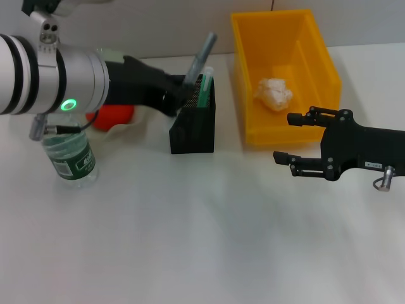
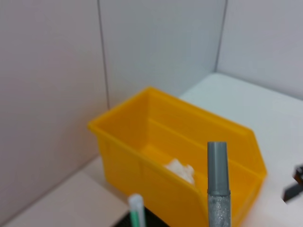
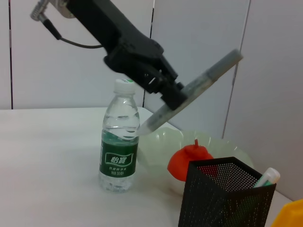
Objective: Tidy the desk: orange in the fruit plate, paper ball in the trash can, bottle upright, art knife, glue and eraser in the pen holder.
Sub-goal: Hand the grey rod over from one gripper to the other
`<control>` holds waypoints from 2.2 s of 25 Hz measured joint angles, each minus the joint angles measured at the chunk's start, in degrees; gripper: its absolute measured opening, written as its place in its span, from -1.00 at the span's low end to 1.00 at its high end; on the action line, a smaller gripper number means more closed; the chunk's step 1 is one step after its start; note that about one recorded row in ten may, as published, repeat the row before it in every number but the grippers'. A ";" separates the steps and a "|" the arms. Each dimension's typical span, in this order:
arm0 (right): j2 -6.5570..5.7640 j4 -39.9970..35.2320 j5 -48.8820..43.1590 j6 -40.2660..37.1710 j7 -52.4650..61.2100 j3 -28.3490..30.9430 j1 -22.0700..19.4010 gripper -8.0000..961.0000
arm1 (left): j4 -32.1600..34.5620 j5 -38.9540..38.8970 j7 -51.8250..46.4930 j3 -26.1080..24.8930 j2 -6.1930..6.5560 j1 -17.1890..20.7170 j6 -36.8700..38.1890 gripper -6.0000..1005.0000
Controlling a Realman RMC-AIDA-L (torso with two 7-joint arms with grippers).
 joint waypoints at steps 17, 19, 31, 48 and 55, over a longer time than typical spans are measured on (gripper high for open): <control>0.09 0.54 0.01 0.63 0.00 0.05 0.49 0.58 | -15.14 -36.10 31.47 -9.33 0.19 3.80 -10.45 -0.70; 0.09 0.56 0.57 0.62 -0.05 0.05 0.51 0.58 | -17.74 -40.99 35.85 -9.68 0.18 3.81 -10.43 -0.70; 0.08 0.27 4.55 0.60 -0.68 1.21 0.53 0.58 | -31.78 -62.98 53.80 -9.13 -0.06 2.92 -9.51 -0.70; 0.20 2.32 15.43 -0.53 -8.16 1.74 0.39 0.58 | -46.70 -86.84 69.12 -6.33 -0.31 1.16 -2.33 -0.71; 0.30 3.62 16.96 -0.80 -11.06 1.71 1.15 0.58 | -51.68 -90.96 70.84 -5.81 -0.38 -0.94 0.60 -0.71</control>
